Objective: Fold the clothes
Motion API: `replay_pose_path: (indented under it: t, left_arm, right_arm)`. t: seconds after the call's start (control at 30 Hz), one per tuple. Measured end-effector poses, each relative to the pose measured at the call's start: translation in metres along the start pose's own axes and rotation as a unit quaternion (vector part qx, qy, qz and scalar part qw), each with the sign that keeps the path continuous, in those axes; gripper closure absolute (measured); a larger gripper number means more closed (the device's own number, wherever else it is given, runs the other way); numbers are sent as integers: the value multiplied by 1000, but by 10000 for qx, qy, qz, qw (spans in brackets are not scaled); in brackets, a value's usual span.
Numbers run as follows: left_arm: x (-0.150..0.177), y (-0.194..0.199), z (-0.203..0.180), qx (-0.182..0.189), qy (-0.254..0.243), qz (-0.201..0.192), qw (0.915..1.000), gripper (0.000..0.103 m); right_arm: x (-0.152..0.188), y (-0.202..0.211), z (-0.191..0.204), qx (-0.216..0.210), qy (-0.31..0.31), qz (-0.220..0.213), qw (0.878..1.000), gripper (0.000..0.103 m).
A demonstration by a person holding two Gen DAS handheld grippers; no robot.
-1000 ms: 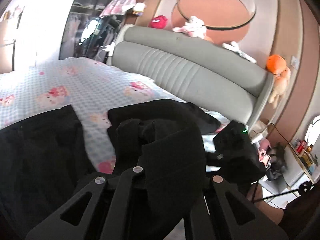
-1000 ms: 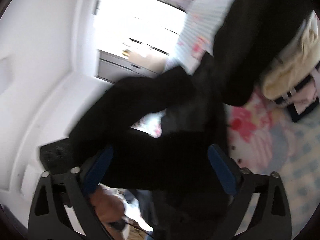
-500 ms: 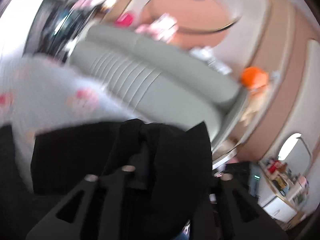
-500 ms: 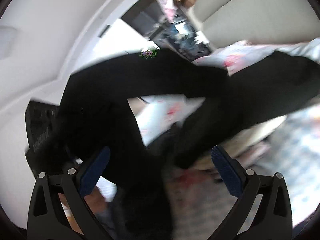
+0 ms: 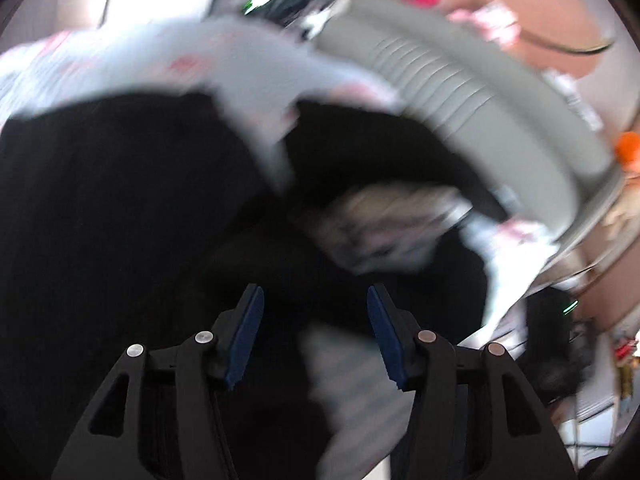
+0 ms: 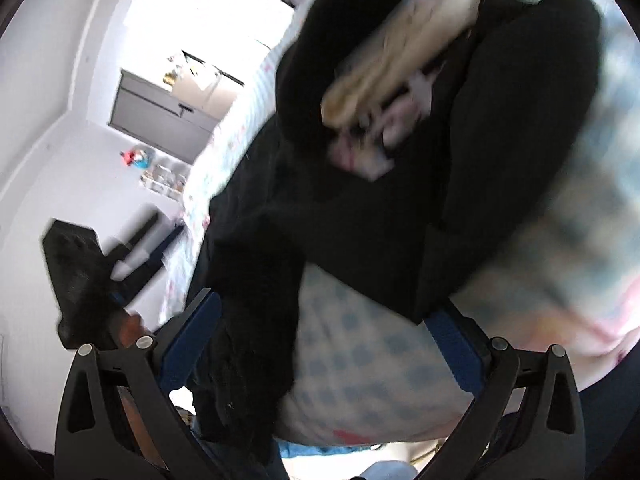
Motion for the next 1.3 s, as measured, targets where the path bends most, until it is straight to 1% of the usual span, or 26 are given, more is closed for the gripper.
replay_pose_path:
  t: [0.07,0.2,0.23,0.27,0.33,0.43,0.47,0.53,0.57,0.63,0.67,0.7,0.77,0.8,0.83,0.87,0.93,0.97,1.03,1.1,1.13,1.17,1.2,1.23,1.27,1.3]
  left_arm:
    - [24,-4,6,-208,-57,173,9996,48]
    - [54,-14,6,-560,-274,266,9977,48]
    - [56,-15,7,-558,-245,265,9978,49]
    - [58,-14,7,-514,-202,250,9982,52]
    - [60,-13,6,-561,-227,222,9979,52]
    - [61,-5,8,-808,-290,181,9961,52]
    - [60,5,14,-756,-148,40,9970,54]
    - [57,30,27,-500,251,-344,9978,55]
    - [56,40,35,-498,390,-461,9969,55]
    - [56,51,49,-668,529,-548,9949,55]
    - [58,51,54,-795,523,-524,9941,55]
    - [62,50,59,-806,548,-480,9941,55]
    - [70,44,59,-663,577,-412,9953,57]
    - [73,41,59,-587,585,-382,9958,58]
    - [78,37,58,-605,548,-343,9961,58]
    - [82,33,57,-701,516,-265,9959,58]
    - [89,26,59,-875,539,-120,9946,59]
    - [92,26,63,-914,608,-91,9939,60]
    - [99,30,67,-868,711,-111,9936,60]
    - [106,29,70,-820,681,-31,9943,60]
    - [110,25,70,-836,620,82,9945,60]
    - [113,20,71,-919,570,192,9939,60]
    - [117,14,74,-1047,541,336,9925,59]
    - [122,6,77,-1179,518,499,9904,57]
    - [124,3,80,-1194,544,562,9898,57]
    - [126,1,83,-1144,597,571,9900,57]
  right_arm:
    - [10,-5,-4,107,-97,82,9999,1]
    - [28,-6,-15,107,-309,225,9992,1]
    - [33,-8,-16,89,-317,244,9992,1]
    - [39,-12,-14,-7,-318,335,9989,1]
    - [52,-22,-8,-203,-280,574,9978,2]
    - [63,-43,7,-182,-4,856,9962,5]
    - [66,-50,12,-171,90,948,9953,6]
    - [65,-53,14,163,193,845,9961,8]
    - [63,-52,13,264,190,754,9966,9]
    - [59,-45,9,558,152,514,9970,14]
    - [57,-42,8,680,170,422,9966,14]
    - [55,-39,8,798,193,335,9961,14]
    - [55,-35,10,731,207,259,9968,13]
    - [55,-37,12,548,197,310,9978,13]
    - [56,-40,14,345,184,373,9985,13]
    - [57,-49,19,175,230,548,9981,13]
    - [64,-68,33,64,578,914,9941,13]
    - [67,-78,42,117,855,1003,9912,13]
    - [73,-96,61,250,1435,1154,9826,12]
    - [74,-113,76,433,1924,1105,9741,12]
    - [75,-123,79,528,2151,1074,9692,16]
    - [72,-128,76,752,2162,1075,9675,24]
    - [69,-134,71,992,2140,1079,9658,52]
    - [65,-139,67,1232,2117,1083,9635,60]
    - [62,-135,60,1173,1880,1047,9695,62]
    - [59,-126,51,1125,1630,988,9752,68]
Point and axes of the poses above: each gripper's, at about its wrist camera, not at the fingertips, and y roughly against the way its jaws point, z to its left, x to its underside, the point moved 2 cm from there along -y, roughly the way its jaws point, and after that the axes turned 5 degrees about -x, right-handed, at the moved point
